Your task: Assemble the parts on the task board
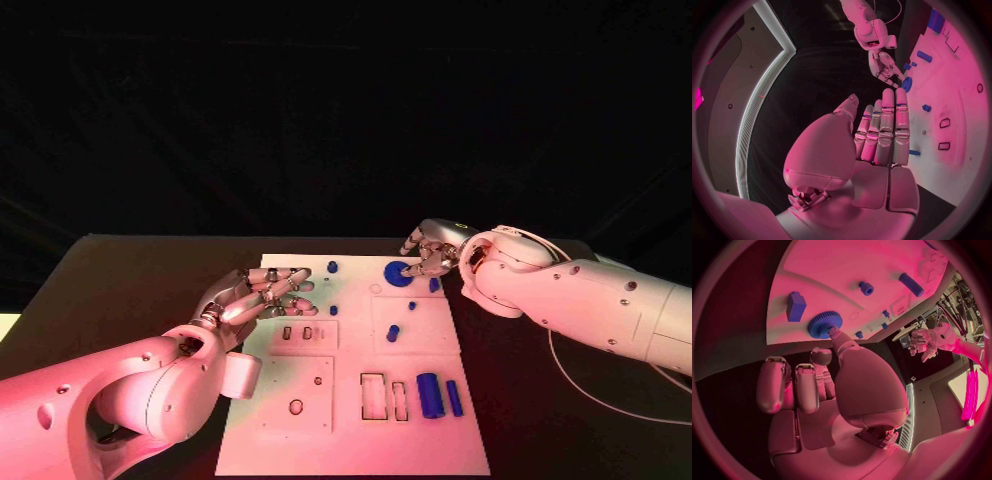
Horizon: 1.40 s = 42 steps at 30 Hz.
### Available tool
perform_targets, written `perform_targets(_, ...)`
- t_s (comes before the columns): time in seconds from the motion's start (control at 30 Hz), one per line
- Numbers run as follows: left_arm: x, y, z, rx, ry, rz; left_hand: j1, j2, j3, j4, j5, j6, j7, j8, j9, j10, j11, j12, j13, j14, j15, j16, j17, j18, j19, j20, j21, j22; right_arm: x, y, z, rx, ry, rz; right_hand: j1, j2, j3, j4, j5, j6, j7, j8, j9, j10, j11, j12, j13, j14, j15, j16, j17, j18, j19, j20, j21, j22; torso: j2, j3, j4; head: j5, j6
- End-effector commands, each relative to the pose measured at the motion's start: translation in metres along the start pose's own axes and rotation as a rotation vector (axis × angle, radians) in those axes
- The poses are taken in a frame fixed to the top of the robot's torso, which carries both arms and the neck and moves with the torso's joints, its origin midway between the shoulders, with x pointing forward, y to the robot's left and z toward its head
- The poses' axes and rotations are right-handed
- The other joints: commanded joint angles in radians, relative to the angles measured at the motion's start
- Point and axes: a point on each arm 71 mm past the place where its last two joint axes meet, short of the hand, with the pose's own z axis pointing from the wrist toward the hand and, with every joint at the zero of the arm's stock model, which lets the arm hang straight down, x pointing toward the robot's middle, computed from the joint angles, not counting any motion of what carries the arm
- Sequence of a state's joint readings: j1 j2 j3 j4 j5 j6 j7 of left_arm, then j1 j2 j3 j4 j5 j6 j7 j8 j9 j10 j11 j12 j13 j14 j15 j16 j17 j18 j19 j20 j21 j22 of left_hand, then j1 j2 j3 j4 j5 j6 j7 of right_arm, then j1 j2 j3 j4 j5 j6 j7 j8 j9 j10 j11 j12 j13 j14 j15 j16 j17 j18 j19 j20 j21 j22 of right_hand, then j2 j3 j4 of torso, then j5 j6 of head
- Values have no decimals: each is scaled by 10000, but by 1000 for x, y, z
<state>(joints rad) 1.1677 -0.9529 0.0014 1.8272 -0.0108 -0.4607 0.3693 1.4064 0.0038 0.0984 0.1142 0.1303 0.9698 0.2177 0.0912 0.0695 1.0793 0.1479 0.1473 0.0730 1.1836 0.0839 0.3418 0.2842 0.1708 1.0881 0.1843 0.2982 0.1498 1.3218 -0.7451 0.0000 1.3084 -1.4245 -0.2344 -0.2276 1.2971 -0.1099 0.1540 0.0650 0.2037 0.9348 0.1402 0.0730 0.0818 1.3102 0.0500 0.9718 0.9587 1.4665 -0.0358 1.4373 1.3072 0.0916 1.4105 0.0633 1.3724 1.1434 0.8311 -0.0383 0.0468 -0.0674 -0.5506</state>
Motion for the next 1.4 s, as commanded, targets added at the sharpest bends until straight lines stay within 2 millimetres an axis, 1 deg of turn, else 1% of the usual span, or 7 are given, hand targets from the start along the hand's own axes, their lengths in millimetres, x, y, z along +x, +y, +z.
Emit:
perform_targets(0.03,3,-2,1,158,156,-75,127,5,-17,-60,43,-42,6,-31,-5,-54,19,-41,-11,-80,-16,59,11,75,23,5,17,13,6,2,2,-130,295,-602,128,36,-83,74,44,17,26,33,19,208,1,557,600,677,74,185,395,-107,15,101,72,62,2,-7,2,-53,-16)
perform_targets(0.2,2,-1,1,167,139,-70,127,5,-17,-60,43,-42,6,-31,-5,-54,19,-41,-11,-80,-16,59,11,75,23,5,17,13,10,5,2,-342,480,-838,144,53,-169,144,25,111,18,79,43,347,0,1069,1165,695,80,290,569,-119,26,112,126,145,0,11,-15,-5,-34)
perform_targets(0.7,1,-1,2,125,122,-65,127,10,-10,-63,43,-34,4,-26,-3,-46,16,-35,-10,-77,-18,69,21,76,26,4,19,15,13,13,-1,-738,415,-941,119,138,-272,266,31,321,-14,165,86,576,-20,1711,1869,712,72,390,736,-137,48,111,200,264,6,13,-7,16,-53)
perform_targets(0.87,1,0,2,101,111,-61,127,10,-10,-63,43,-34,4,-26,-3,-46,16,-35,-10,-77,-18,69,21,76,26,4,19,15,11,11,-2,-692,266,-854,114,162,-283,286,60,366,-21,182,94,616,-26,1816,1985,718,68,414,781,-138,49,108,209,276,4,13,-8,15,-63)
perform_targets(0.97,0,0,2,73,114,-62,127,11,-8,-65,43,-33,4,-25,-2,-45,16,-34,-10,-77,-19,71,24,76,26,3,19,16,11,8,-2,-618,284,-848,106,154,-304,296,10,378,-24,182,95,592,-26,1789,1970,721,67,428,806,-142,55,107,221,298,6,8,-16,-7,-103)
perform_targets(1.13,0,0,2,52,98,-56,129,15,0,-70,43,-29,2,-22,-1,-40,13,-30,-9,-78,-21,79,33,77,29,2,21,18,9,9,-3,-733,37,-730,97,155,-316,307,-15,384,-24,182,96,607,-26,1832,2020,724,67,440,828,-142,54,107,223,300,8,17,-20,-6,-89)
perform_targets(1.4,0,0,3,32,105,-59,129,15,0,-70,43,-29,2,-22,-1,-40,13,-30,-9,-78,-21,79,33,77,29,2,21,18,7,13,-8,-881,-187,-372,103,174,-314,312,-6,396,-27,186,98,620,-29,1866,2059,724,66,443,833,-142,53,106,224,301,7,12,-6,-18,-94)
